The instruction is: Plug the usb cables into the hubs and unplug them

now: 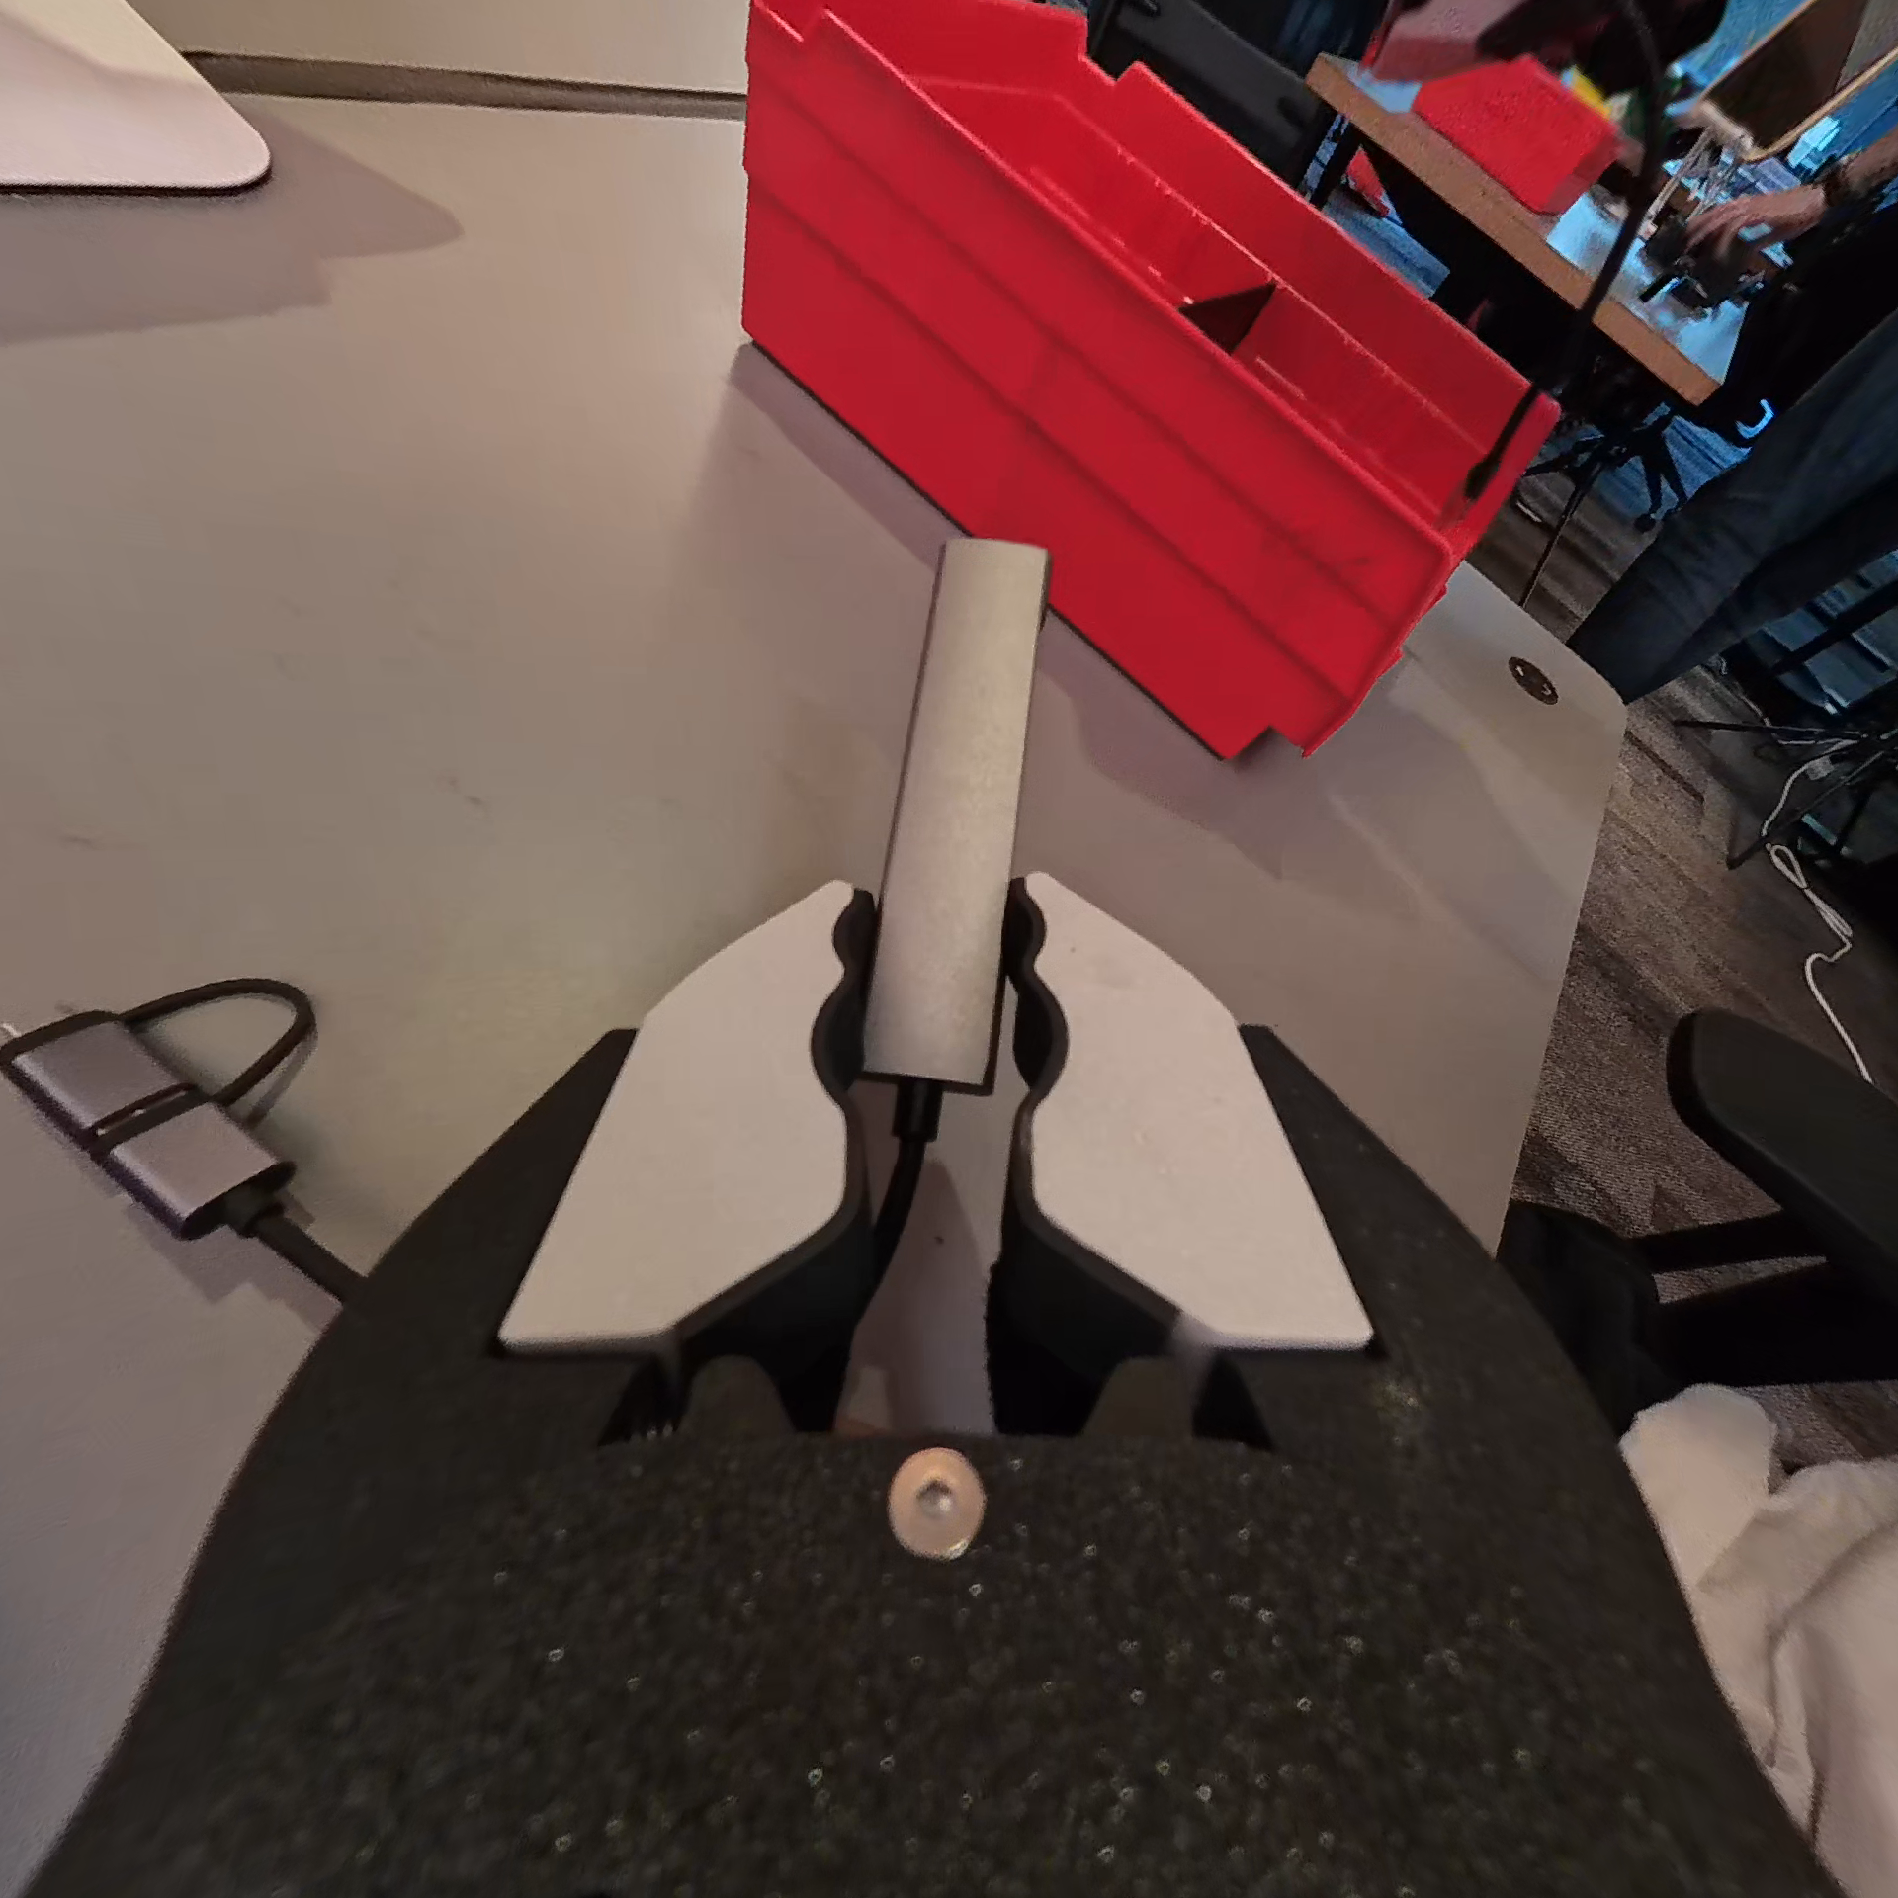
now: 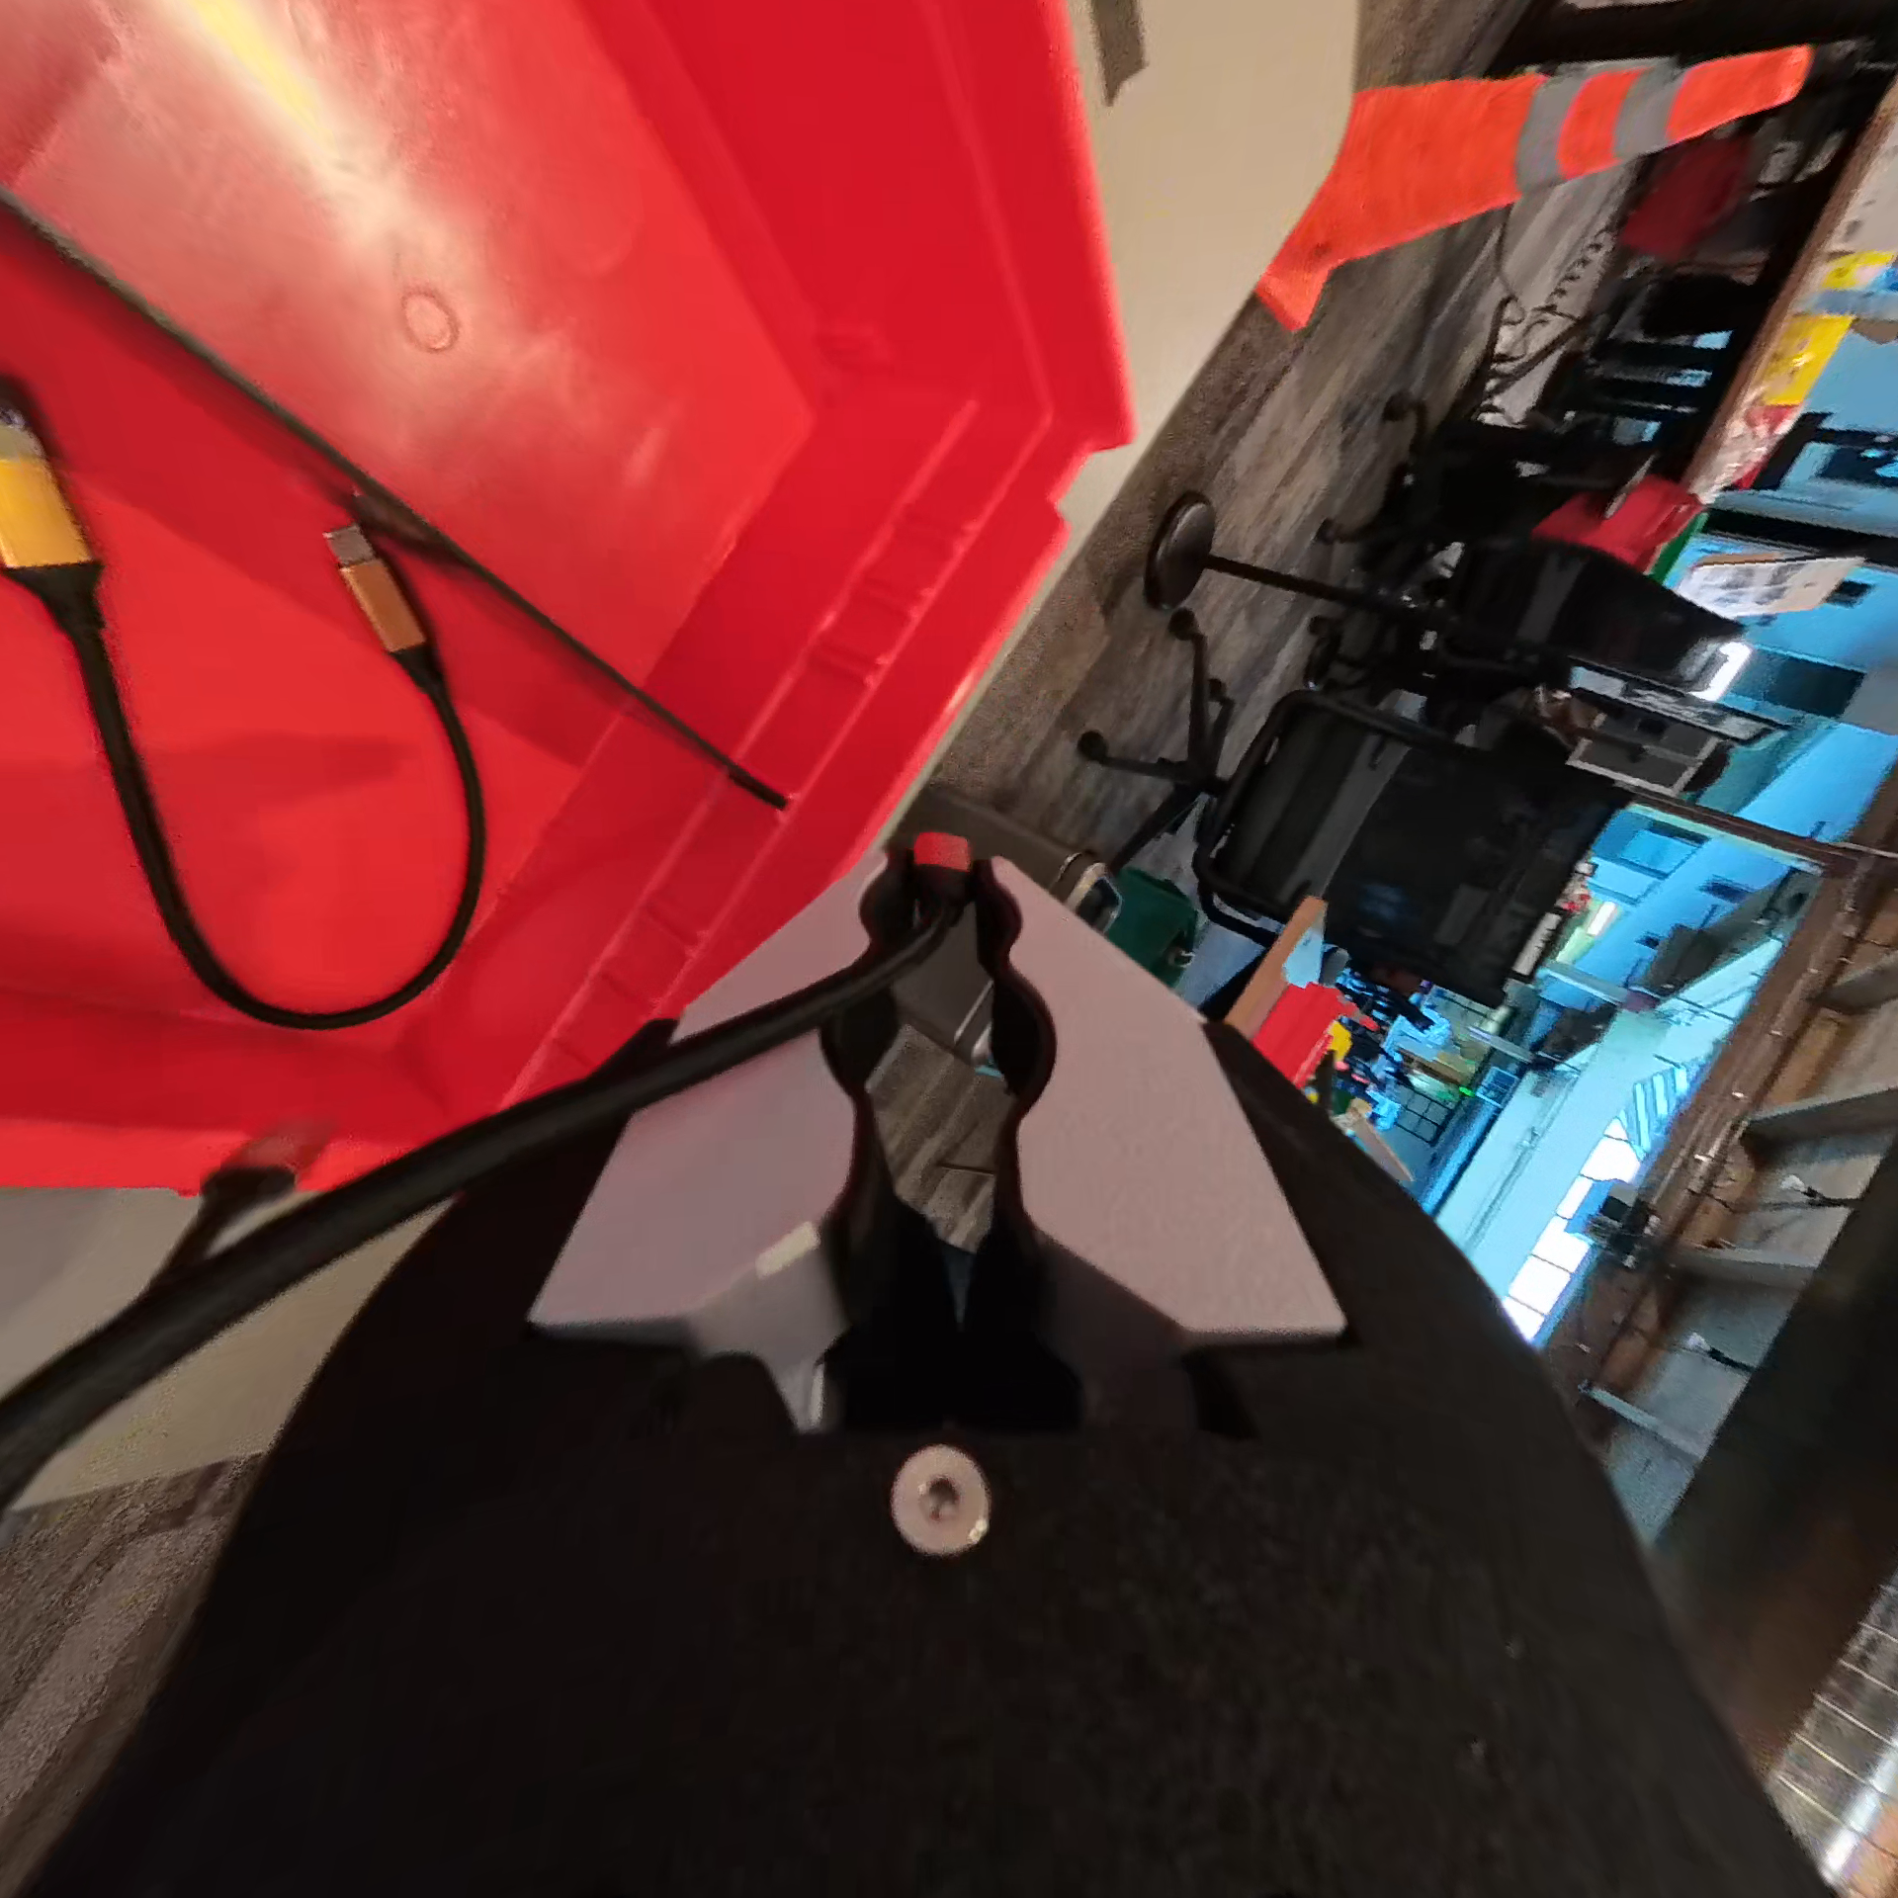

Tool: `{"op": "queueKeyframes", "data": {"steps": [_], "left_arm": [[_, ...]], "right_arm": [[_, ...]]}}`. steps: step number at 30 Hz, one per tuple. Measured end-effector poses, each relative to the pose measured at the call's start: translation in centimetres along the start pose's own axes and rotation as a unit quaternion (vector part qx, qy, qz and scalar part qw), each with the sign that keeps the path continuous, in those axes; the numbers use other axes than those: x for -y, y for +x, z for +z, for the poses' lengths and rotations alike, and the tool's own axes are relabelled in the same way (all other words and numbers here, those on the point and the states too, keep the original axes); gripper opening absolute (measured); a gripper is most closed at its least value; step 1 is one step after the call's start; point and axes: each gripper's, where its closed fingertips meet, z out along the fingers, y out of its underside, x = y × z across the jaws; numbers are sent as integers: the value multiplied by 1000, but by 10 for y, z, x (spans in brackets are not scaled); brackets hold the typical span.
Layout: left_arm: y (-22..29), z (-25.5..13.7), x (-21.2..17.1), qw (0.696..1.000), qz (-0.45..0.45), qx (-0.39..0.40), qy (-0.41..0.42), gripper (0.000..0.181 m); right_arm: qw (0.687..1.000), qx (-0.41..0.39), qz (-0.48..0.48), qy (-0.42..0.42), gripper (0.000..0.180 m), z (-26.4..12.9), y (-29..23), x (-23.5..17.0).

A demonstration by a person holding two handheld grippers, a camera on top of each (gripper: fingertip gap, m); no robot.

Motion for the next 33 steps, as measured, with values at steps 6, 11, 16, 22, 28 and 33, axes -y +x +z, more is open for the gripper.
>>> {"op": "queueKeyframes", "data": {"steps": [6, 11, 16, 22, 28, 33], "left_arm": [[2, 2, -2, 1000, -5, -7, -3, 24], [4, 2, -2, 1000, -2, -10, -5, 24], [3, 1, -1, 1000, -6, -10, -4, 24], [5, 1, -1, 1000, -2, -11, -6, 25], [2, -2, -1, 1000, -5, -10, -4, 24], [2, -1, -4, 1000, -7, -12, -9, 25]], "right_arm": [[999, -10, -19, -27, 10, 12, -5, -2], [998, -5, -28, -64, 10, 28, -20, -12], [994, 25, -65, -89, 10, 41, -47, -20], [997, 6, -11, -80, 10, 36, -7, -17], [991, 27, -61, -113, 10, 41, -41, -26], [966, 155, -144, -152, 10, 42, -114, -43]]}}
